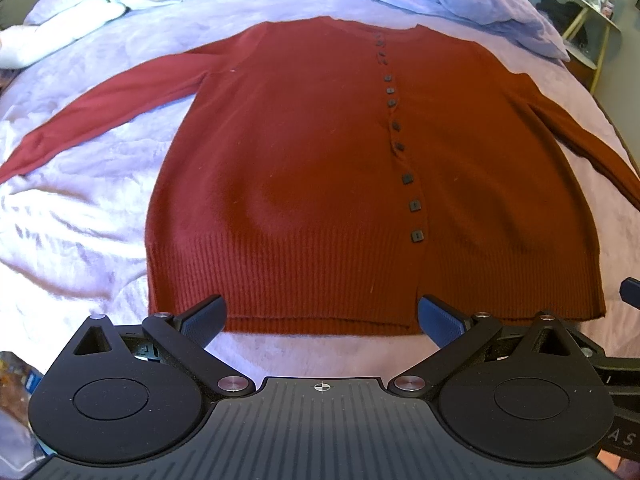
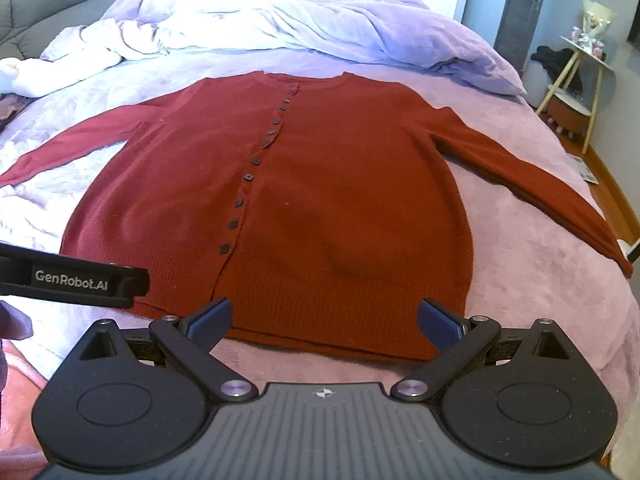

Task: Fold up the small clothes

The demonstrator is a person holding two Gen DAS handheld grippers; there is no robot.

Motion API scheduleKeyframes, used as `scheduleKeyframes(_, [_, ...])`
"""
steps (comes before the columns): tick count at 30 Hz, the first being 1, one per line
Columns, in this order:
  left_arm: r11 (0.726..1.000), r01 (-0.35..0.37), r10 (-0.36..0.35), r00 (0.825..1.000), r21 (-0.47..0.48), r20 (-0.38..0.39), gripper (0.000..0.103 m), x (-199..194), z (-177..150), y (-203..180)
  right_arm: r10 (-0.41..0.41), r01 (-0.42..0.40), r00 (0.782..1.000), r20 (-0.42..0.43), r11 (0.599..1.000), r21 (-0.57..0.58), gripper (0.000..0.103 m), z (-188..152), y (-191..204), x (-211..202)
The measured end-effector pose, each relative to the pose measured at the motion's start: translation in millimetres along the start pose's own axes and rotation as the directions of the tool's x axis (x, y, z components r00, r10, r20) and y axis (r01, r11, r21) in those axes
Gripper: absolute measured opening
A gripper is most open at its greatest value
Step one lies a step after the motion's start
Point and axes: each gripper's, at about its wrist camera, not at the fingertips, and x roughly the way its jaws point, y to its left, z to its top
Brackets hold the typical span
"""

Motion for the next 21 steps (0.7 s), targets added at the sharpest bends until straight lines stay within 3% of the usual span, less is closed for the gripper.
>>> scheduleKeyframes(21, [0.999, 0.031, -0.032, 0.999, -0.03, -0.023, 0.103, 13, 1, 4, -0.007, 0.007, 1.0, -0.001, 1.0, 0.008, 0.099, 2, 0, 6])
